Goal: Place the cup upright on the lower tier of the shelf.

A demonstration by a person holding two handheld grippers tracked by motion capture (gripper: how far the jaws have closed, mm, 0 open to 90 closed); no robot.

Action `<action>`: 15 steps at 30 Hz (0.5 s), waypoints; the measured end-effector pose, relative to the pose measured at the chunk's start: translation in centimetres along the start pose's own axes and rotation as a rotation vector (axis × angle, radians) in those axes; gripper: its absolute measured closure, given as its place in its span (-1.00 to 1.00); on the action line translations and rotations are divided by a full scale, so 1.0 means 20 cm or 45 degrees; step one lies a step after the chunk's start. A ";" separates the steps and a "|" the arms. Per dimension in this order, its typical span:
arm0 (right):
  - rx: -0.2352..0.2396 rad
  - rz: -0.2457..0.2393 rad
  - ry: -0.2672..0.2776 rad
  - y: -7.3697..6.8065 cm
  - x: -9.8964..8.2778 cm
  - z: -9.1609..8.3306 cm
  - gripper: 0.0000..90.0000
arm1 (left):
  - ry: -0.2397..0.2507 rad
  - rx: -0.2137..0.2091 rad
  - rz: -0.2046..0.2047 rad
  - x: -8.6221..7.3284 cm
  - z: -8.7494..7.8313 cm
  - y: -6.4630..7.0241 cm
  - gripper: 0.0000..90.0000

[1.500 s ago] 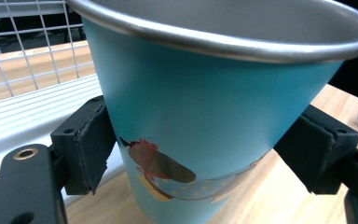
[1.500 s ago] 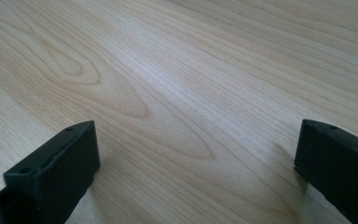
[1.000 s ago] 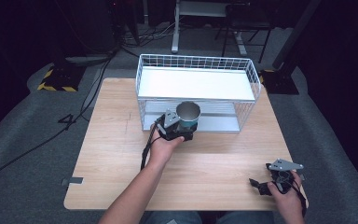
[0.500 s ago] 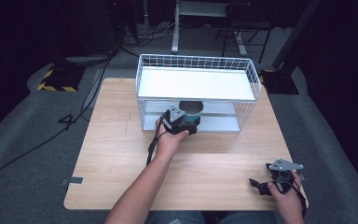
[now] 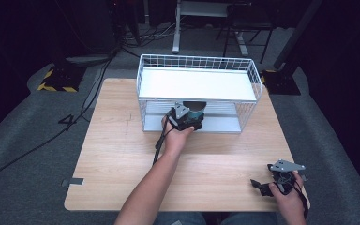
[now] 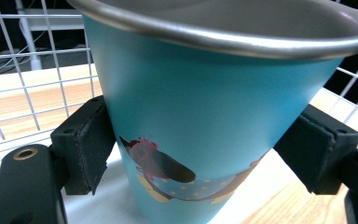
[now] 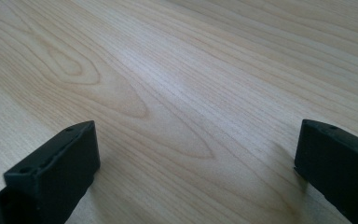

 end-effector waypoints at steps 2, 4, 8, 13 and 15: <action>0.000 0.000 0.000 0.00 0.00 0.00 -1.00 | 0.003 0.017 0.000 0.00 0.01 0.00 -0.60; 0.000 0.000 0.000 0.00 0.00 0.00 -1.00 | -0.002 0.029 -0.021 0.00 0.02 0.00 -0.61; 0.000 -0.001 -0.002 0.00 0.00 0.00 -1.00 | -0.007 0.043 -0.035 -0.01 0.04 -0.01 -0.61; -0.001 0.000 -0.001 0.00 0.00 0.00 -1.00 | -0.020 0.056 -0.026 -0.03 0.05 -0.01 -0.61; 0.000 0.000 0.000 0.00 0.00 0.00 -1.00 | -0.032 0.056 -0.005 -0.04 0.06 0.00 -0.61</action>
Point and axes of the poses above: each handheld gripper's, and its own axes: z roughly forward along the jaws, x roughly out of its top, y roughly to its right, the point moved 2 cm from there along z, roughly forward along the jaws, and after that the axes turned 8 degrees about x, right-handed, at the moved point
